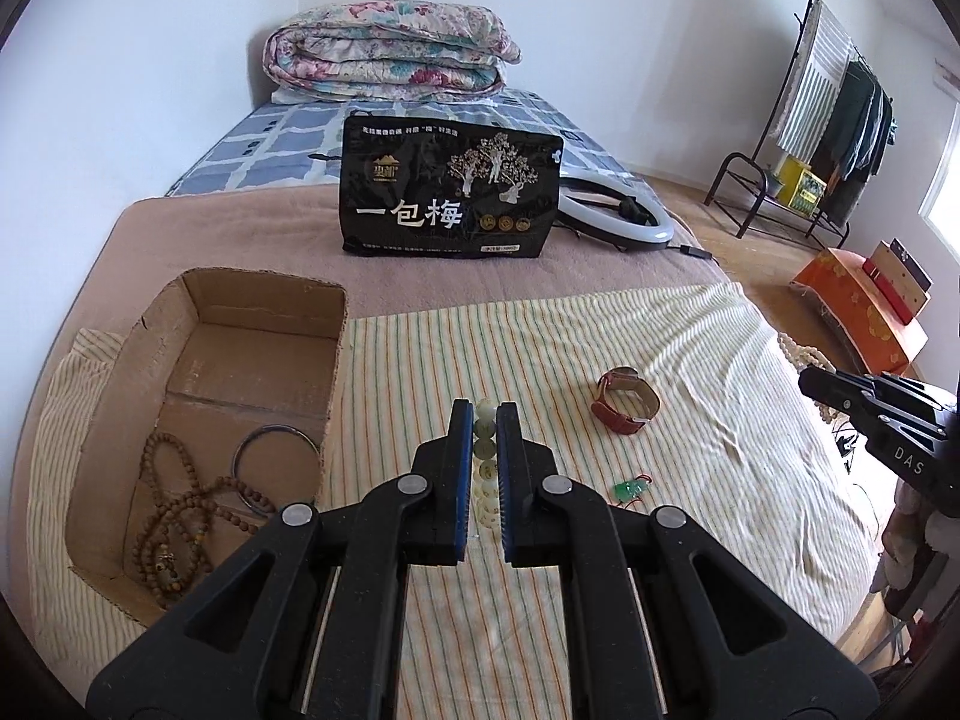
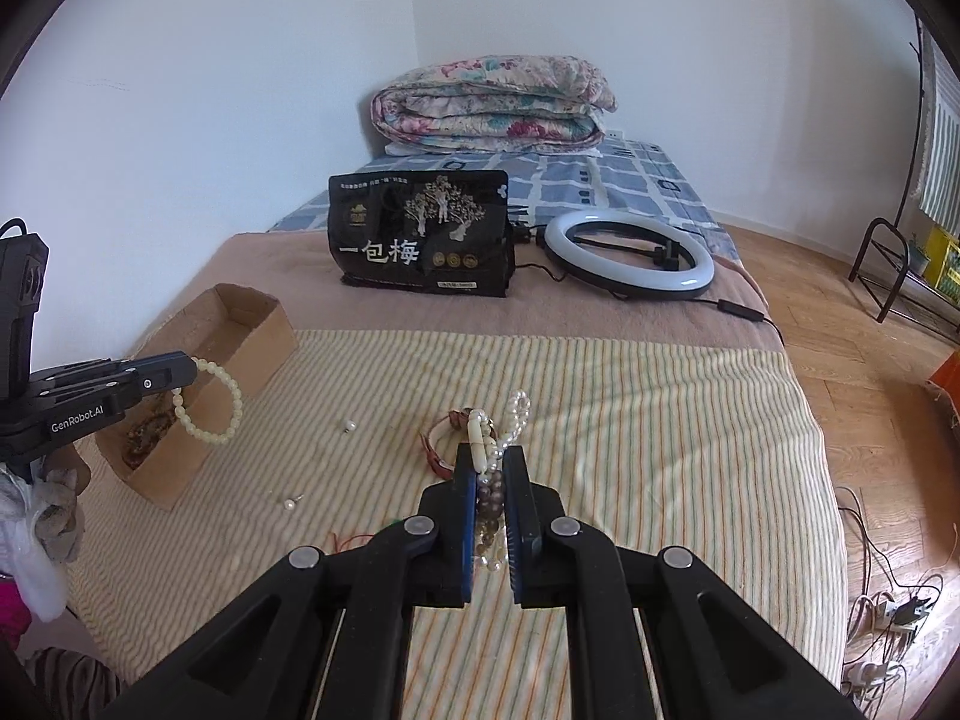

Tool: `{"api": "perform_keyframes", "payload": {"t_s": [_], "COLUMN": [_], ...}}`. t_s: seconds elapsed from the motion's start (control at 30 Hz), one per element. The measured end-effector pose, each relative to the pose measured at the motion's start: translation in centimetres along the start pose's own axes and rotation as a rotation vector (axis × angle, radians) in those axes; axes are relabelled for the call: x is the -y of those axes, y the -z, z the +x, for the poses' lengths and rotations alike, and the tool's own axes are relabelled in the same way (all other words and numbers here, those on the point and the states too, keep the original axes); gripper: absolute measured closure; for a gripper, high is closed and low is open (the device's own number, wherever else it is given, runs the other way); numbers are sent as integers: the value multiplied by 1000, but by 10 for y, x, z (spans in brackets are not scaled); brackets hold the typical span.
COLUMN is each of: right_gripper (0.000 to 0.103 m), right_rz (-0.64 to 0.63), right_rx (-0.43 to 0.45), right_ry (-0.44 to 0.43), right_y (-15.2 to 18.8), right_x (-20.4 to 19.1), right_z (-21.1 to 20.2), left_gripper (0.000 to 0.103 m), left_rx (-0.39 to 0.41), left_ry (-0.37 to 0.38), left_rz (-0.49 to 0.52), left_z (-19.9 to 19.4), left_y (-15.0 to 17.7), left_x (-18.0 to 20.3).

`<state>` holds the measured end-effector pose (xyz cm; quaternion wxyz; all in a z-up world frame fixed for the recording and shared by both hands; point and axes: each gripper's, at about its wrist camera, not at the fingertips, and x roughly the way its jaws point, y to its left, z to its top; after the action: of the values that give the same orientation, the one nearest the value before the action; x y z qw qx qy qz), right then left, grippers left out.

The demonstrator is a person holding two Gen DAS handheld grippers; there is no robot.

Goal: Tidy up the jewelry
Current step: 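Carry the bracelet and pearl necklace over the cardboard box with both tools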

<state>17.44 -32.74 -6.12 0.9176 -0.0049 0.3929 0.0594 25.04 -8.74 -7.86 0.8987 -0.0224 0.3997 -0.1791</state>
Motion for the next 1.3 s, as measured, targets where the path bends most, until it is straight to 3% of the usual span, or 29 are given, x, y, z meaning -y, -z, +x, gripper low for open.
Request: {"api": "perform_keyframes", "payload": {"t_s": [0.6, 1.3], "right_gripper": [97, 97], "right_rz": [-114, -192], "right_rx": [30, -35], "right_ry": [-112, -260], "right_y": [-48, -78], "right_x": [-97, -209], "right_z": [15, 93], "left_gripper": [98, 98], "left_rx": [78, 52], "left_ry": [-77, -188], "left_rz": [-53, -99], "left_z": [-44, -28], "left_y": [-15, -9], "left_x": [-79, -152]}}
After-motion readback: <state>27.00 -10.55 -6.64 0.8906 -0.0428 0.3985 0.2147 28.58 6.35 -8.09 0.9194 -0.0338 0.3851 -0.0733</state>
